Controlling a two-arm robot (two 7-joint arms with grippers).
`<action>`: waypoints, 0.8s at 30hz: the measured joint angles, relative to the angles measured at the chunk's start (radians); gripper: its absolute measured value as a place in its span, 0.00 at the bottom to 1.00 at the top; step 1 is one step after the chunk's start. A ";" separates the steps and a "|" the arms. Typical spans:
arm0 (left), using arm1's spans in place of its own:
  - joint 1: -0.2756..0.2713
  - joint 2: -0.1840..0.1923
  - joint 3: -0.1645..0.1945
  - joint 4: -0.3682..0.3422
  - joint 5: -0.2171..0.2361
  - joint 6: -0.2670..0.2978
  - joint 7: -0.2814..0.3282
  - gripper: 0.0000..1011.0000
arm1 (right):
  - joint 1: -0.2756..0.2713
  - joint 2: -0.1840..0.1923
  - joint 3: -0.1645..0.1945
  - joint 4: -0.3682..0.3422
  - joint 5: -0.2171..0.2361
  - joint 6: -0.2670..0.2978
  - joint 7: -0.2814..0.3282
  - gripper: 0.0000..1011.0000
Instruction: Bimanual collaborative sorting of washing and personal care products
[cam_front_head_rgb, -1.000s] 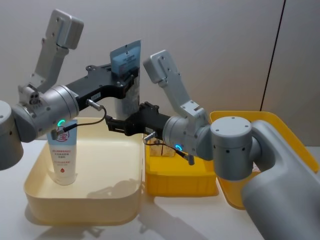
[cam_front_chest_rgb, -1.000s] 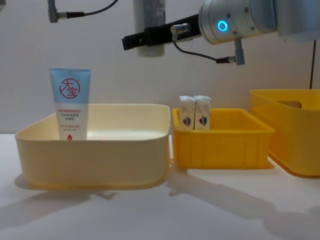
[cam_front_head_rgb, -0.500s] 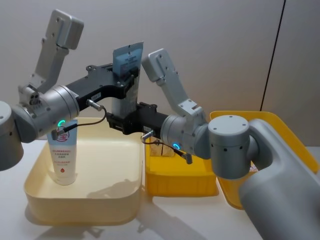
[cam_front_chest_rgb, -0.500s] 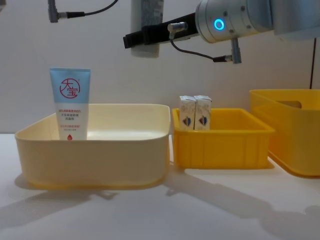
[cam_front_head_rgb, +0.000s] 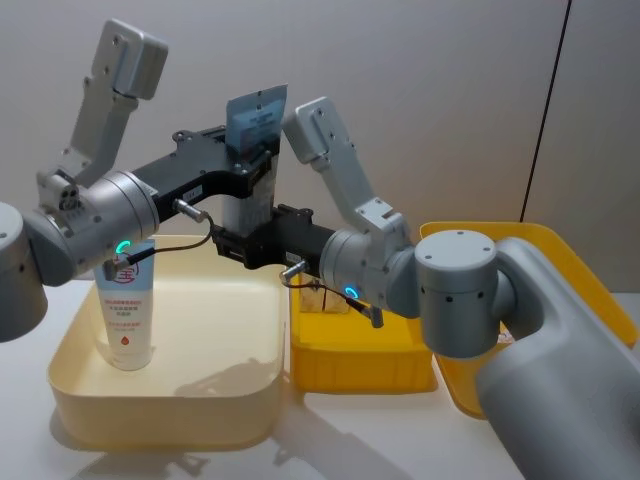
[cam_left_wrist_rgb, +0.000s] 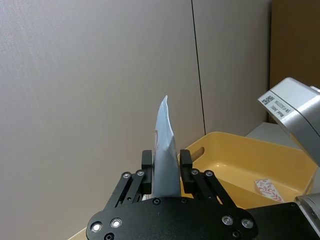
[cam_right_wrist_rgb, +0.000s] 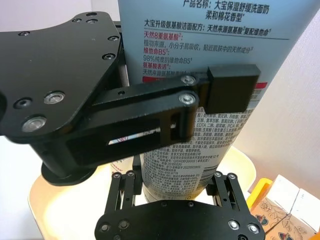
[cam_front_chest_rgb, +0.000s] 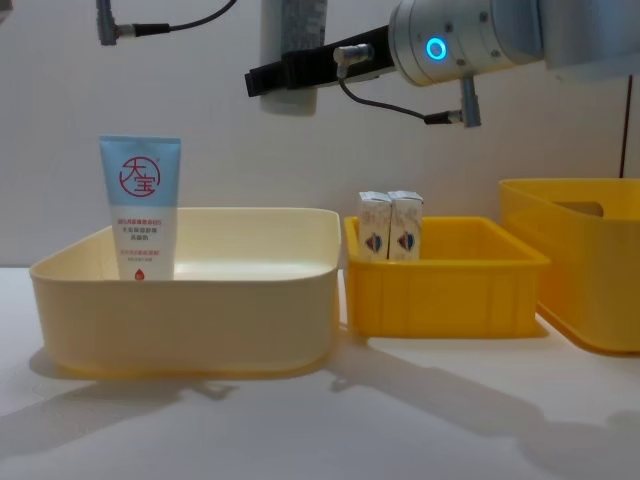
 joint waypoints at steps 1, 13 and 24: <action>0.000 0.000 0.000 0.000 0.000 0.000 0.000 0.31 | 0.000 0.000 0.000 0.000 0.000 0.000 0.000 0.66; 0.000 0.000 0.000 0.000 0.000 0.000 0.000 0.66 | 0.002 0.003 -0.001 0.001 0.000 0.000 0.001 0.66; 0.000 0.000 0.000 0.000 0.000 0.000 0.000 0.99 | -0.001 0.048 0.021 -0.028 0.001 0.016 -0.008 0.66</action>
